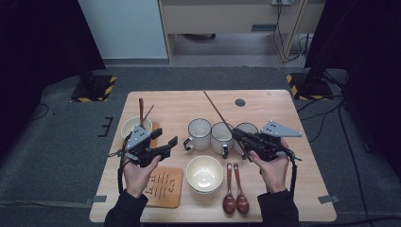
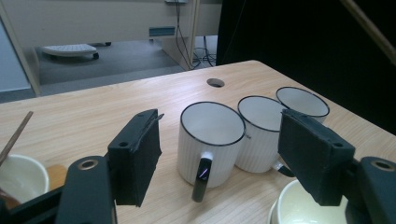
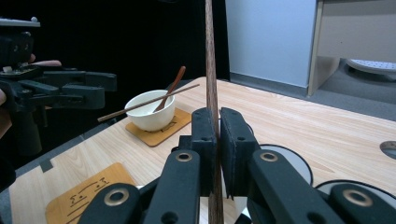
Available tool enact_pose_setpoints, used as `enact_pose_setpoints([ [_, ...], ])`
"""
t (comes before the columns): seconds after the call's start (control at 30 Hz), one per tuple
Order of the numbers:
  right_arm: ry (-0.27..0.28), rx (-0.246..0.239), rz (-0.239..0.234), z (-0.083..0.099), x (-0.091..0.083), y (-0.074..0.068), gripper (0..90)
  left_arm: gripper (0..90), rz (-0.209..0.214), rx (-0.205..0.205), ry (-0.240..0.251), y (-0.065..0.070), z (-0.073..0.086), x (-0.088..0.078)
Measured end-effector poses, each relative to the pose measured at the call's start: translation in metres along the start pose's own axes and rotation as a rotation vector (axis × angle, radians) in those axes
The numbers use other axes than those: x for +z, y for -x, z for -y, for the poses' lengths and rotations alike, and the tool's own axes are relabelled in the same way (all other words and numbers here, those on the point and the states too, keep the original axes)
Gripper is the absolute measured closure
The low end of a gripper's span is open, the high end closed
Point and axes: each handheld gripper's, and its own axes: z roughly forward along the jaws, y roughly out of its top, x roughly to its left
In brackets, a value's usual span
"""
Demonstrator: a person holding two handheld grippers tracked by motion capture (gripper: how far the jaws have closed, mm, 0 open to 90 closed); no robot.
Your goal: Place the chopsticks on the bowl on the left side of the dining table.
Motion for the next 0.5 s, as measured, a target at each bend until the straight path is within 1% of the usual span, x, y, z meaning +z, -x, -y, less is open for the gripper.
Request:
enact_pose_setpoints([
  [0.1,0.0,-0.003,-0.006,0.0,0.001,-0.002,84.9,29.3,0.018,-0.004,0.008,0.003,-0.002,0.001],
  [0.17,0.001,-0.005,-0.01,0.0,0.002,-0.003,84.8,29.3,0.021,0.001,0.005,0.004,-0.004,0.001],
  [0.3,-0.001,-0.011,-0.019,-0.001,0.004,-0.006,84.9,29.2,0.033,-0.004,0.019,0.007,-0.008,0.003],
  [0.5,-0.006,-0.015,-0.029,-0.001,0.007,-0.009,84.8,29.4,0.062,-0.004,0.032,0.018,-0.014,0.009],
])
